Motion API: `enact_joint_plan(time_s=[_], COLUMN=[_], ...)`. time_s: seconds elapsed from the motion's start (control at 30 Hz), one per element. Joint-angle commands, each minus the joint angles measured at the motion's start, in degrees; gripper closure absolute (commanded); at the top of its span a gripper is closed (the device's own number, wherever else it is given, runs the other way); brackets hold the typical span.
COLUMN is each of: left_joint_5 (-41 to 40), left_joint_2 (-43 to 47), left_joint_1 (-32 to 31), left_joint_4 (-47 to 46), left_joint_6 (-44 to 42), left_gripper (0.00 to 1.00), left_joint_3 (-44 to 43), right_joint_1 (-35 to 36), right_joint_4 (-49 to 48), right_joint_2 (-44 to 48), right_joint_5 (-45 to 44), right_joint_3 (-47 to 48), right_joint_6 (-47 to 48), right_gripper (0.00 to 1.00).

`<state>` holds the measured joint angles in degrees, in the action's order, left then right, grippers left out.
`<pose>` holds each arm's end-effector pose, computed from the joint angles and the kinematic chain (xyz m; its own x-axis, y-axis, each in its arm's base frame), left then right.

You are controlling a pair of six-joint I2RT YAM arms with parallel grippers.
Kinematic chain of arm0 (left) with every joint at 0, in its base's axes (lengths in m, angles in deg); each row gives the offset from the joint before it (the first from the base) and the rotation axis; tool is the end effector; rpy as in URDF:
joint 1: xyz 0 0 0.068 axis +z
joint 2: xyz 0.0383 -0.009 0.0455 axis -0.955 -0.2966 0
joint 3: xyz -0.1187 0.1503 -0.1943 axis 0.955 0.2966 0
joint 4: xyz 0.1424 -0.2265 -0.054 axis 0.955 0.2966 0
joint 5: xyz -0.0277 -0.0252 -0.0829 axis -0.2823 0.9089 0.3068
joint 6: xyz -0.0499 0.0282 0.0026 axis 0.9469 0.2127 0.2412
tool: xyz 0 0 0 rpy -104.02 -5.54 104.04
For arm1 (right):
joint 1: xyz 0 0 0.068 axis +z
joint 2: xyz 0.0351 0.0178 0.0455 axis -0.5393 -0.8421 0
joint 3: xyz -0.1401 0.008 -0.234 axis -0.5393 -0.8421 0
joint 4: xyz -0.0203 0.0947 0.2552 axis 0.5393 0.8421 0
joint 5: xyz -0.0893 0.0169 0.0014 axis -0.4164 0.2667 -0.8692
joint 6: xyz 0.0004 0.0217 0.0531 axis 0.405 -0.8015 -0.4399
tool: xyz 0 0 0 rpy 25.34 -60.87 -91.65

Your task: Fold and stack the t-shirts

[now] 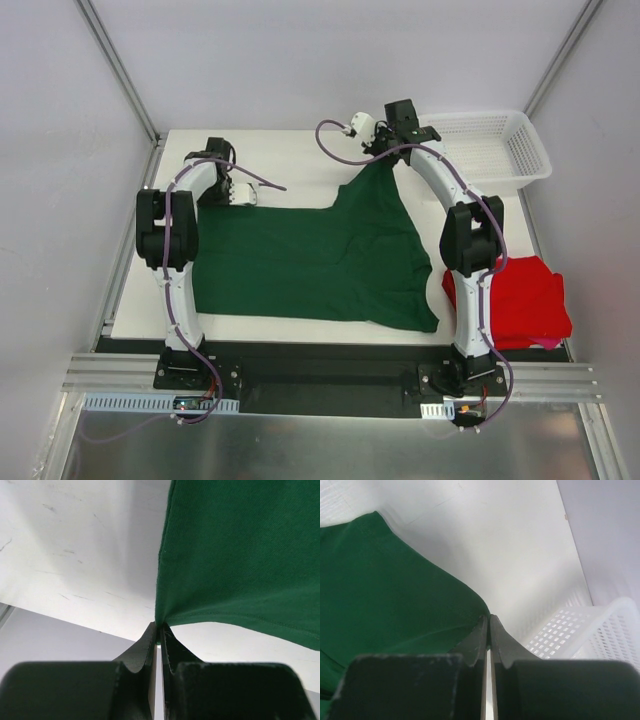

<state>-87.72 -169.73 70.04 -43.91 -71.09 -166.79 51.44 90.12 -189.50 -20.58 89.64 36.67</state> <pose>0.4611 -0.0130 0.1648 -0.1369 0.9785 0.1541 0.9093 0.0625 0.4113 0.5005 0.1753 0.2746 0.1064 -0.9121 -0.3960 -0.7183 0.2049 -0.6649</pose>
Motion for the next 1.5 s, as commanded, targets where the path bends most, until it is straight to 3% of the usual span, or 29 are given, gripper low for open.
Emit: enact_joint_plan(time_s=[0.0, 0.7, 1.47], left_joint_5=[-1.22, -3.15, -2.63], left_joint_2=[0.18, -5.36, -3.43], left_joint_1=[-0.46, 0.24, 0.06], left_joint_4=[0.79, -1.23, -1.58], left_joint_6=[-0.74, -1.71, -0.21], left_gripper=[1.00, 1.00, 1.00], left_joint_3=[-0.45, -8.35, -10.56], right_joint_1=[0.44, 0.88, 1.32], right_joint_4=[-3.88, -7.66, -9.34], right_joint_2=[0.35, -2.37, 2.19], right_joint_5=[-0.96, -2.99, -2.99], right_joint_3=[2.86, 5.41, 2.51], right_joint_6=[2.33, 14.02, 15.60], right_gripper=[0.99, 0.99, 0.99])
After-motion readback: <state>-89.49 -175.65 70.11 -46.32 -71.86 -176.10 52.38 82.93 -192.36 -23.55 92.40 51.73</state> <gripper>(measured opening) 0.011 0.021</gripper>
